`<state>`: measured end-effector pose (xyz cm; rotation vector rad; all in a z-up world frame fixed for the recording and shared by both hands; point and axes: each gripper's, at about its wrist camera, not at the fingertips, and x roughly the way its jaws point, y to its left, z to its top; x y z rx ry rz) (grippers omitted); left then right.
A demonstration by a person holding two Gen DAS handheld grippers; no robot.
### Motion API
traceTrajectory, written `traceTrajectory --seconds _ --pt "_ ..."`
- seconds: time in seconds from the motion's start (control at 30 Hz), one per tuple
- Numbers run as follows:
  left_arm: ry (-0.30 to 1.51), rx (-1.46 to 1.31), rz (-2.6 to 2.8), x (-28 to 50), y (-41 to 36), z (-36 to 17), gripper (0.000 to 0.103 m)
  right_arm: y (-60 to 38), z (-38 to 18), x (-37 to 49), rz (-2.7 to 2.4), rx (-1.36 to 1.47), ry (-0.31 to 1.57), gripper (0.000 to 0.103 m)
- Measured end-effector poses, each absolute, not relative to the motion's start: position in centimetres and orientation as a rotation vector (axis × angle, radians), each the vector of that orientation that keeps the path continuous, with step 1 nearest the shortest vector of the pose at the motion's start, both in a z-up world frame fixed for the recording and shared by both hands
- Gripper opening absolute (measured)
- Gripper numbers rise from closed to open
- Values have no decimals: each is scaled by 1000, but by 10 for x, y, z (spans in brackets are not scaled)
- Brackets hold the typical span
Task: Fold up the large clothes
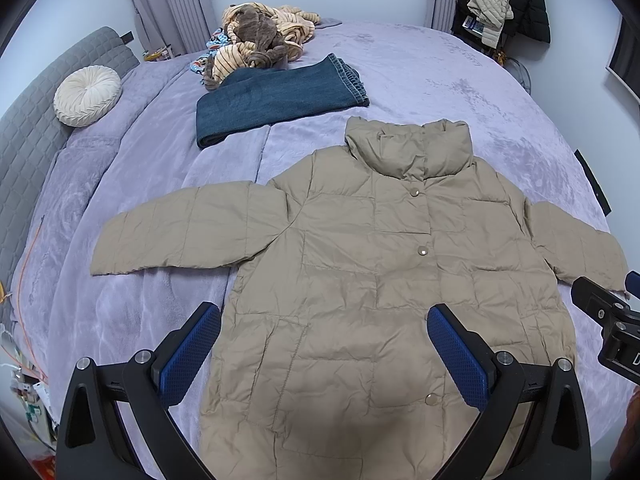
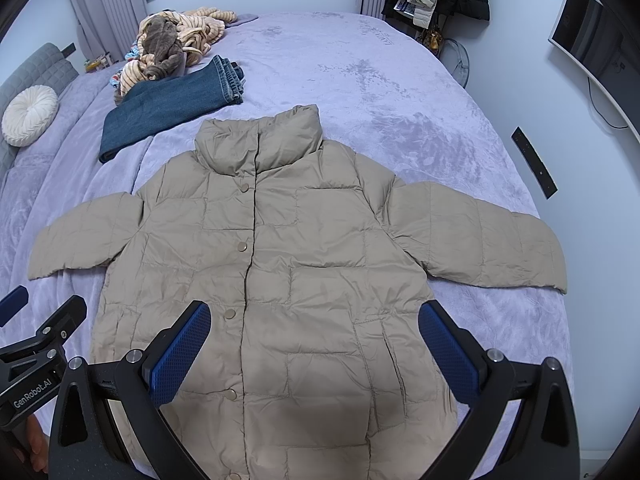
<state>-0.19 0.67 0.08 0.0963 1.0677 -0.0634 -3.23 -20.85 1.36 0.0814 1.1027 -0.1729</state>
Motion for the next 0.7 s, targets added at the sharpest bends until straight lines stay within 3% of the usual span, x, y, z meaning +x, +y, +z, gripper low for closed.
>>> traceTrajectory --seconds 0.7 --pt "1062 86 -68 0 11 -1 103 -207 13 -31 -174 78 1105 103"
